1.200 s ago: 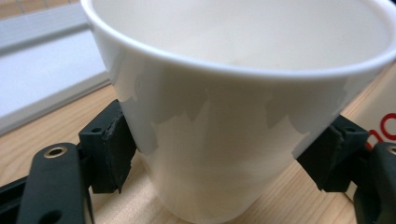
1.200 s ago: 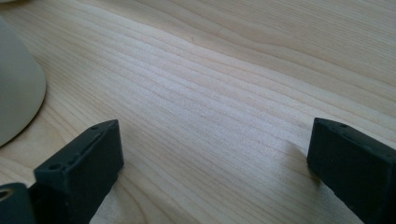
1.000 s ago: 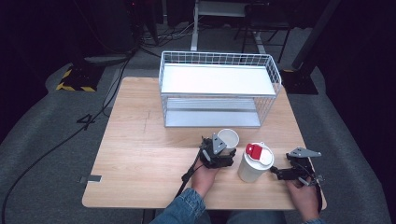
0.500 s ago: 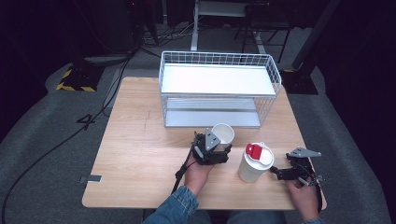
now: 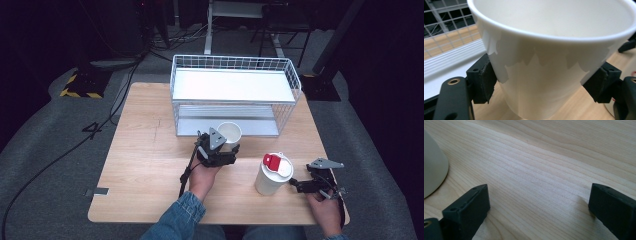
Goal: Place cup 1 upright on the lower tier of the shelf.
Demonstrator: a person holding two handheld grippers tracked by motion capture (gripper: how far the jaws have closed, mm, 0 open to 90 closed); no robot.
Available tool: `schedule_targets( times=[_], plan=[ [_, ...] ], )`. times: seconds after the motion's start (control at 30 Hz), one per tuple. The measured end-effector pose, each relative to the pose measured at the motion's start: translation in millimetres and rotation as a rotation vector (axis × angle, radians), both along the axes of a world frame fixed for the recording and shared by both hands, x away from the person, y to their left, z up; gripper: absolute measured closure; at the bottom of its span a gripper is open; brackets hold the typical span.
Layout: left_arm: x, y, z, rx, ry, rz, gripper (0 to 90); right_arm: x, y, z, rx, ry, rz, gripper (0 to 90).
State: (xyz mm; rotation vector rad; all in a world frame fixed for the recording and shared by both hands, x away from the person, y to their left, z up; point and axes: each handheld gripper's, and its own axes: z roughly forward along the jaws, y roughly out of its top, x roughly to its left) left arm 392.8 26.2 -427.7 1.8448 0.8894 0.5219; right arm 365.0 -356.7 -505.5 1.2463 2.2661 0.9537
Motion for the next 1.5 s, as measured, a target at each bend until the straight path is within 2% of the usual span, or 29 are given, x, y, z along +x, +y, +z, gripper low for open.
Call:
schedule_targets(
  times=[0.03, 0.07, 0.2, 0.3, 0.37, 0.6, 0.67, 0.9, 1.1, 1.13, 1.17, 1.2, 1.27, 1.3, 1.4, 1.43, 1.47, 1.5],
  plan=[
    [5.2, 3.0, 0.5, -0.024, 0.014, 0.012, 22.4, 0.0, 0.0, 0.0, 0.0, 0.0, 0.0, 3.9],
    [8.2, 3.7, 1.1, -0.026, 0.032, 0.017, 22.4, 0.0, 0.0, 0.0, 0.0, 0.0, 0.0, 3.9],
    [17.6, 6.1, 3.0, -0.004, 0.027, 0.039, 22.4, 0.0, 0.0, 0.0, 0.0, 0.0, 0.0, 3.9],
    [21.4, 7.6, 1.9, -0.009, 0.028, 0.053, 22.4, 0.0, 0.0, 0.0, 0.0, 0.0, 0.0, 3.9],
    [27.6, 9.0, -2.4, -0.01, 0.048, 0.067, 22.4, 0.0, 0.0, 0.0, 0.0, 0.0, 0.0, 3.9],
    [40.8, 14.2, -9.7, -0.019, 0.058, 0.121, 22.3, 0.1, 0.0, 0.0, 0.0, 0.0, 0.0, 3.9],
    [46.7, 16.3, -10.7, -0.005, 0.072, 0.146, 22.3, 0.0, 0.0, 0.0, 0.0, 0.0, 0.0, 3.9],
    [57.5, 19.0, -11.1, 0.008, 0.059, 0.185, 22.2, 0.0, 0.0, 0.0, 0.0, 0.0, 0.0, 3.9],
    [70.8, 23.8, -23.0, 0.004, 0.05, 0.206, 22.2, -0.1, 0.0, 0.0, 0.0, -0.001, 0.0, 3.9],
    [74.8, 25.2, -26.0, -0.004, 0.024, 0.216, 22.2, -0.1, 0.0, 0.0, 0.0, -0.001, 0.0, 3.9],
    [74.8, 25.2, -26.0, -0.004, 0.024, 0.216, 22.2, -0.1, 0.0, 0.0, 0.0, -0.001, 0.0, 3.9],
    [78.4, 25.4, -29.6, 0.007, -0.004, 0.218, 22.2, -0.1, 0.1, 0.0, 0.001, 0.0, 0.0, 3.9],
    [82.5, 25.2, -34.1, 0.013, -0.023, 0.218, 22.2, -0.1, 0.0, 0.0, 0.0, -0.001, 0.0, 3.9],
    [82.5, 25.2, -34.1, 0.013, -0.023, 0.218, 22.2, -0.1, 0.0, 0.0, 0.0, -0.001, 0.0, 3.9],
    [90.9, 27.4, -41.8, -0.031, 0.001, 0.234, 22.2, -0.1, 0.0, 0.0, 0.0, -0.001, 0.0, 4.0],
    [90.9, 27.4, -41.8, -0.031, 0.001, 0.234, 22.2, -0.1, 0.0, 0.0, 0.0, -0.001, 0.0, 4.0],
    [96.1, 28.9, -43.8, -0.041, 0.027, 0.241, 22.1, -0.1, 0.0, 0.0, 0.0, -0.001, 0.0, 4.0],
    [96.1, 28.9, -43.8, -0.041, 0.027, 0.241, 22.2, -0.2, 0.1, 0.0, 0.001, -0.001, 0.0, 3.9]
  ],
)
